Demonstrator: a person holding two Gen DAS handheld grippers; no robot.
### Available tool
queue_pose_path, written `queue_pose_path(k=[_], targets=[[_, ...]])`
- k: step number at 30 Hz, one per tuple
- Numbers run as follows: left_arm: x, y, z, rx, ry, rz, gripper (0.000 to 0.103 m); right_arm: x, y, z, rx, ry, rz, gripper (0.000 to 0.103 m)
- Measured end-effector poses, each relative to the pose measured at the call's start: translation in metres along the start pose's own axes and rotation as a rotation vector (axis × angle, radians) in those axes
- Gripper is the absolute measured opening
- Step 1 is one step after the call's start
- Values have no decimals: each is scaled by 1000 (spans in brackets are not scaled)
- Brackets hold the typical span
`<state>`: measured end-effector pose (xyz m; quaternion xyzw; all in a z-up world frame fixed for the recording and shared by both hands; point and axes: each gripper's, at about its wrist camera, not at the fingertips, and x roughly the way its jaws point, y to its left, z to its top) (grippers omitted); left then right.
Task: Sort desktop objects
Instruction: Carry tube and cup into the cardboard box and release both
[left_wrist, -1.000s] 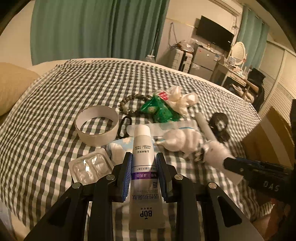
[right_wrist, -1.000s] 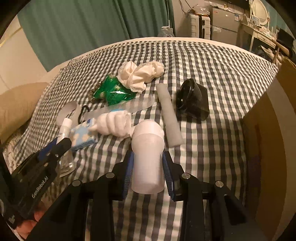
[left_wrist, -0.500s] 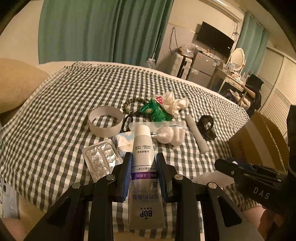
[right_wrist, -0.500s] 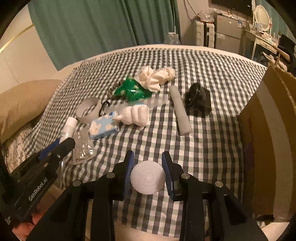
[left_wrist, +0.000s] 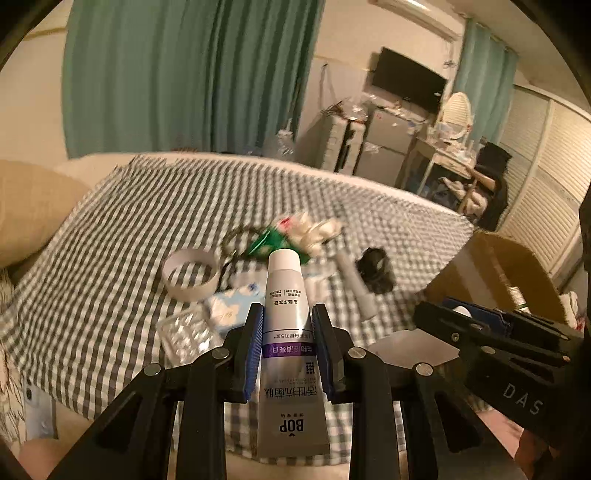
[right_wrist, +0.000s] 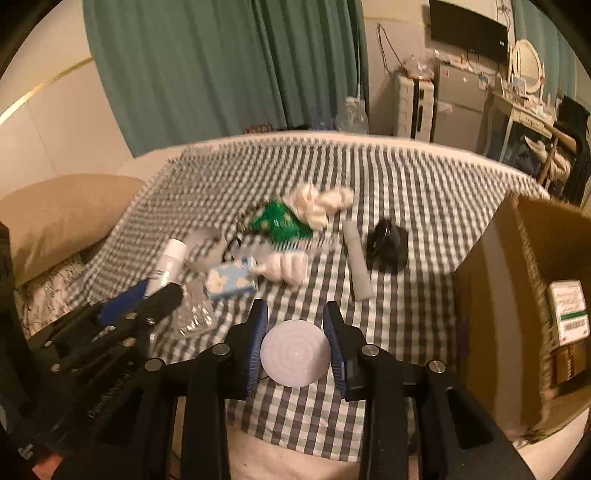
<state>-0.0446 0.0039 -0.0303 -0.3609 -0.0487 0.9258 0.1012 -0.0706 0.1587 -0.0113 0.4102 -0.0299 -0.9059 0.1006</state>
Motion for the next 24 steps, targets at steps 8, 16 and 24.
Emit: queue_pose_path(k=[8, 16, 24], targets=[[-31, -68, 44, 95, -76, -108, 27, -65, -36, 32, 8, -120, -70, 30], [-35, -165, 66, 189, -72, -263, 27, -120, -115, 48, 81, -194, -219, 31], [1, -245, 52, 272, 15, -347, 27, -121, -205, 31, 197, -148, -304, 31]])
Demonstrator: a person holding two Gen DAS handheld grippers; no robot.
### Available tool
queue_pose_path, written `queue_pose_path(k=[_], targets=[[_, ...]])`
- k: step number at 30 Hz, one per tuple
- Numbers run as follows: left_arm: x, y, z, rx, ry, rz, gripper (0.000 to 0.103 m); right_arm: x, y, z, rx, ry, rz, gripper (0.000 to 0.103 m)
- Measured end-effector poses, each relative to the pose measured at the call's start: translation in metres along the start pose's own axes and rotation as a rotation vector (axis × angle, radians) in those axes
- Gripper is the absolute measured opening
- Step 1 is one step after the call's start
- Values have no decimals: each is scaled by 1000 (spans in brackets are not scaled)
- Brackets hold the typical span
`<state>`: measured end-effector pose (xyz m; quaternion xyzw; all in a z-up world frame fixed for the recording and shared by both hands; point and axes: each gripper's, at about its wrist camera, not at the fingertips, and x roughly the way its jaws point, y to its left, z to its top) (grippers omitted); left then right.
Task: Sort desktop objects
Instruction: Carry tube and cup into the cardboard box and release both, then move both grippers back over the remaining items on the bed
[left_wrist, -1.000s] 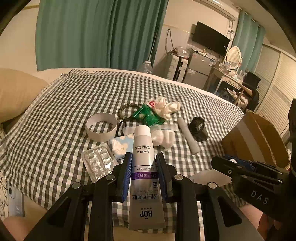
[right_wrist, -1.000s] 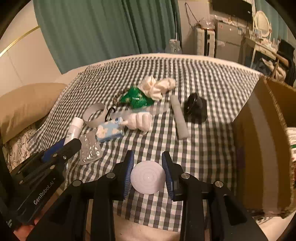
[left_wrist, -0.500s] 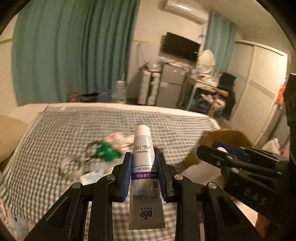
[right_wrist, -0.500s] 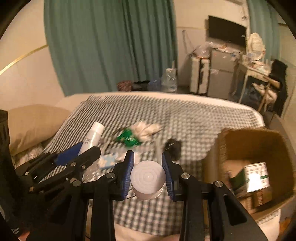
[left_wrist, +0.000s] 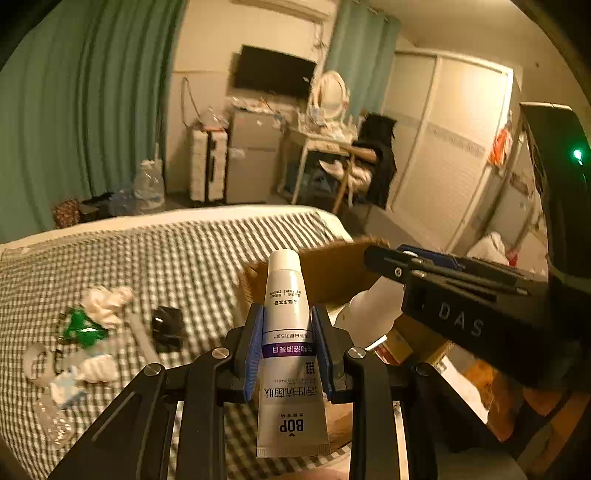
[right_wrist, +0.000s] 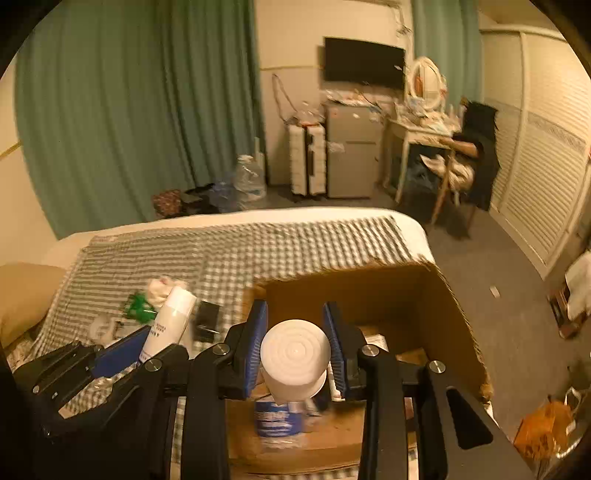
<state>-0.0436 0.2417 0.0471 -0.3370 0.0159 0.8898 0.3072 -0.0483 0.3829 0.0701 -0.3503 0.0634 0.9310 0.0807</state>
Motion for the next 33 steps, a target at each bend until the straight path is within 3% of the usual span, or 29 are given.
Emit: queue_pose_path(k=[10, 12, 13, 14, 15, 18, 19, 26, 33], targets=[[57, -22, -18, 52, 93, -71, 28, 32, -60, -21, 87, 47, -27, 31], [60, -22, -20, 48, 105, -75, 36, 35, -66, -20, 103, 45, -24, 31], [61, -21, -20, 41, 109, -75, 50, 34, -66, -21, 104, 43, -29, 33], [62, -17, -20, 25, 114, -71, 65, 35, -68, -21, 104, 40, -38, 43], [62, -15, -20, 10, 111, -68, 68, 33, -73, -22, 105, 32, -52, 54], [57, -5, -18, -33, 99, -65, 73, 25, -76, -22, 121, 5, -51, 56], [52, -2, -17, -40, 96, -49, 79, 22, -75, -22, 123, 2, -45, 56], [5, 45, -17, -113, 30, 62, 95, 4, -35, -20, 86, -20, 11, 56], [-53, 125, -24, -185, -4, 209, 99, 7, 56, -31, 10, -7, 150, 57]])
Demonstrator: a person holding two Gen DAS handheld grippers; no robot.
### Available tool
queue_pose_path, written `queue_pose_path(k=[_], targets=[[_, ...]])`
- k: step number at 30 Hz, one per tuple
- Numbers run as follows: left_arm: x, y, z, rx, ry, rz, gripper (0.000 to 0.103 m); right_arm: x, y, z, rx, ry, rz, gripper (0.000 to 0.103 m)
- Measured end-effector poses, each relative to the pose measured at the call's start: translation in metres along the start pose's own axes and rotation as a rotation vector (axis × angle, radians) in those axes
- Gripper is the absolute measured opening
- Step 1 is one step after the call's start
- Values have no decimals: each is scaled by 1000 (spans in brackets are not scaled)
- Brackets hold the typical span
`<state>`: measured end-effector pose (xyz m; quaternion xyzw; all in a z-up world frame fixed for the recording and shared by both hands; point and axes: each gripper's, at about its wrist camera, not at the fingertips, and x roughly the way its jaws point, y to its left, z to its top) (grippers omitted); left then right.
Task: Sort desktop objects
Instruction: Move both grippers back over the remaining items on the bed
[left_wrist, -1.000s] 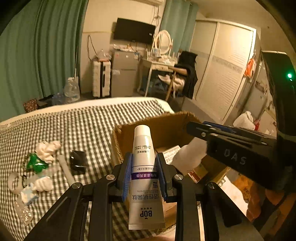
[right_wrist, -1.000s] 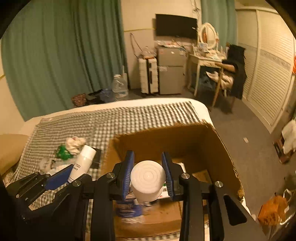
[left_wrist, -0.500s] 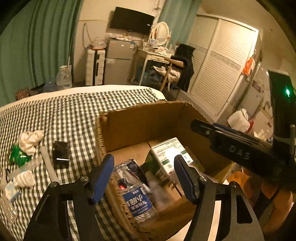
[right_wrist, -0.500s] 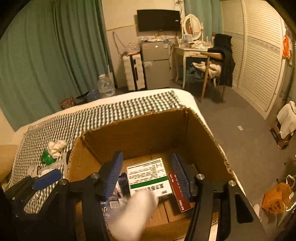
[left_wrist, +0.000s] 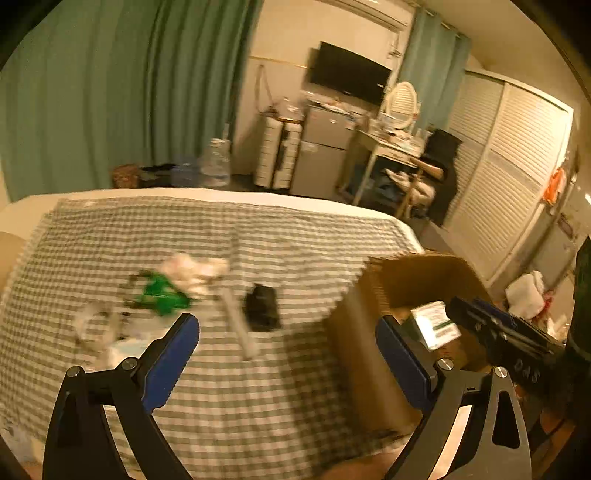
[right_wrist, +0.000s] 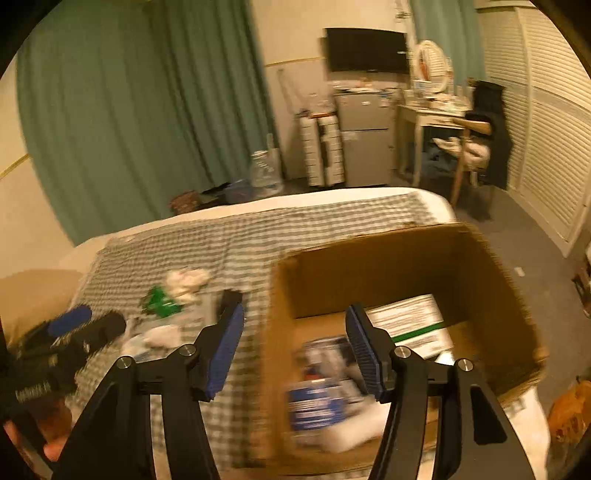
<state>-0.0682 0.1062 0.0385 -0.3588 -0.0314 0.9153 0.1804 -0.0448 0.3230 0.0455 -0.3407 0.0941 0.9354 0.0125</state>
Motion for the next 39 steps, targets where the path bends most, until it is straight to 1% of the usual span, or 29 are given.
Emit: queue_pose_path(k=[1, 2, 3, 5, 6, 8, 9, 11, 13, 14, 15, 16, 17, 19, 23, 26, 31, 34, 39], targets=[[-5, 10, 1, -1, -11, 21, 99, 3, 12, -2, -11, 3, 18, 57], [-15, 29, 2, -10, -37, 69, 99, 5, 24, -3, -23, 6, 36, 58], [-18, 40, 1, -17, -47, 90, 99, 9, 39, -6, -36, 9, 55, 61], [-27, 75, -1, -58, -60, 138, 99, 17, 65, -11, -62, 14, 84, 63], [-29, 90, -4, -82, -61, 149, 99, 22, 79, -15, -74, 15, 98, 63], [-32, 125, -12, -142, -52, 192, 99, 33, 96, -22, -82, 19, 119, 65], [-31, 134, -15, -156, -48, 211, 99, 40, 104, -26, -77, 27, 131, 68], [-28, 158, -28, -199, -33, 251, 99, 47, 112, -33, -53, 25, 158, 68], [-21, 176, -40, -235, -18, 263, 99, 53, 118, -40, -30, 3, 184, 77], [-16, 186, -50, -257, -19, 263, 99, 57, 120, -41, -26, 0, 185, 84], [-13, 190, -56, -265, -19, 272, 99, 62, 123, -45, -25, -11, 180, 85], [-6, 196, -66, -279, -18, 298, 99, 67, 126, -47, -26, -22, 172, 86], [-1, 199, -72, -285, -15, 311, 99, 73, 127, -50, -29, -19, 158, 89], [15, 202, -84, -290, 16, 313, 99, 91, 130, -55, -29, 17, 148, 90], [50, 206, -106, -298, 98, 310, 99, 121, 131, -68, -1, 87, 167, 90], [70, 208, -121, -305, 151, 308, 99, 139, 139, -73, -31, 117, 152, 90], [92, 213, -123, -322, 195, 296, 99, 169, 158, -74, -77, 153, 154, 90], [103, 221, -127, -340, 227, 310, 99, 185, 166, -75, -96, 178, 157, 90], [124, 232, -133, -379, 284, 307, 99, 211, 179, -74, -111, 202, 159, 90]])
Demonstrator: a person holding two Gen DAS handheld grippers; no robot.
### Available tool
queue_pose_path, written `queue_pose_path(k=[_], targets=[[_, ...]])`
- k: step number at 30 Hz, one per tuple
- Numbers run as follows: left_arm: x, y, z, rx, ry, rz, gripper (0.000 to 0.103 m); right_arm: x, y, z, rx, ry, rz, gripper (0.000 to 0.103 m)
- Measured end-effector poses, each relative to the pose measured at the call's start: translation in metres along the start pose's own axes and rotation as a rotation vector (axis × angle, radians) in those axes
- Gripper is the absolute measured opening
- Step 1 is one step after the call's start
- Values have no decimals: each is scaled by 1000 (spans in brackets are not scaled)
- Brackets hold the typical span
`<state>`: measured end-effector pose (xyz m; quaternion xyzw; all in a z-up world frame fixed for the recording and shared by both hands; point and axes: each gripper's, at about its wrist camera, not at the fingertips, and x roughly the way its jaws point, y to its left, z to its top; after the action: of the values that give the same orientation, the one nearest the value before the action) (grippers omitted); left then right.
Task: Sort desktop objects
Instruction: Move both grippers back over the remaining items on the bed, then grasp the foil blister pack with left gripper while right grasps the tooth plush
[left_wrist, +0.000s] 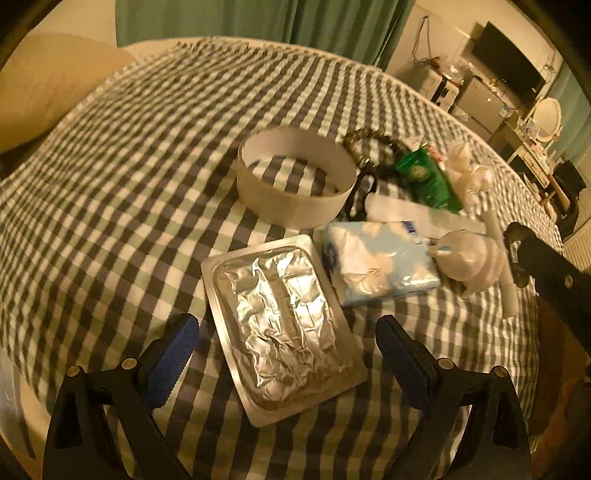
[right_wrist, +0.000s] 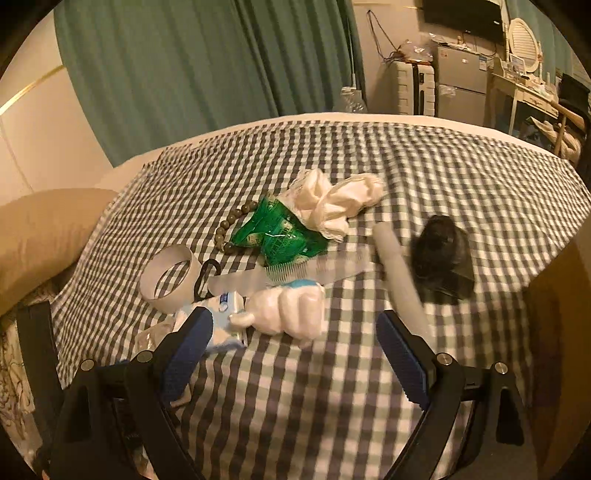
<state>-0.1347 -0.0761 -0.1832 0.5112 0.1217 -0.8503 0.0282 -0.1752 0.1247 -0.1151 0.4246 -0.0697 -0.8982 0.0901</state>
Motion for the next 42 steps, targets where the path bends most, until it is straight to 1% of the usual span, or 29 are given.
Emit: queue_pose_path(k=[3, 7, 9, 11, 12, 13, 15, 16, 17, 20, 25, 31, 35, 38, 42], targets=[[5, 0, 3, -8, -8, 7, 99, 16, 0, 5, 9, 12, -9, 90], [10, -4, 3, 33, -18, 41, 99, 35, -2, 9, 23, 45, -25, 90], [12, -6, 5, 48, -14, 48, 94, 42, -1, 9, 5, 54, -50, 90], [11, -7, 6, 60, -14, 51, 81, 46, 1, 9, -12, 61, -63, 90], [10, -7, 6, 58, -21, 47, 78, 48, 2, 8, -22, 68, -81, 90], [10, -7, 6, 58, -25, 41, 76, 49, 3, 7, -31, 73, -88, 88], [9, -6, 6, 58, -25, 37, 74, 50, 4, 4, -43, 84, -53, 70], [9, -7, 5, 60, -26, 33, 73, 50, 5, 3, -42, 93, -41, 66], [8, -7, 5, 62, -26, 31, 72, 49, 7, 4, -46, 96, -35, 59], [6, -6, 5, 63, -25, 22, 71, 46, 13, 1, -83, 92, -50, 58], [0, 0, 2, 40, -29, -8, 71, 33, 9, -2, -53, 80, -41, 58], [-11, 1, -3, 38, -55, 2, 71, 10, 3, -4, -31, 62, -33, 58], [-26, -5, -5, 75, -82, 13, 71, -5, 7, -9, -49, 53, -33, 58], [-44, -12, -8, 106, -117, 10, 71, -20, 12, -11, -64, 30, -30, 58], [-62, -12, -8, 92, -136, -12, 71, -40, 18, -16, -76, 4, -24, 58]])
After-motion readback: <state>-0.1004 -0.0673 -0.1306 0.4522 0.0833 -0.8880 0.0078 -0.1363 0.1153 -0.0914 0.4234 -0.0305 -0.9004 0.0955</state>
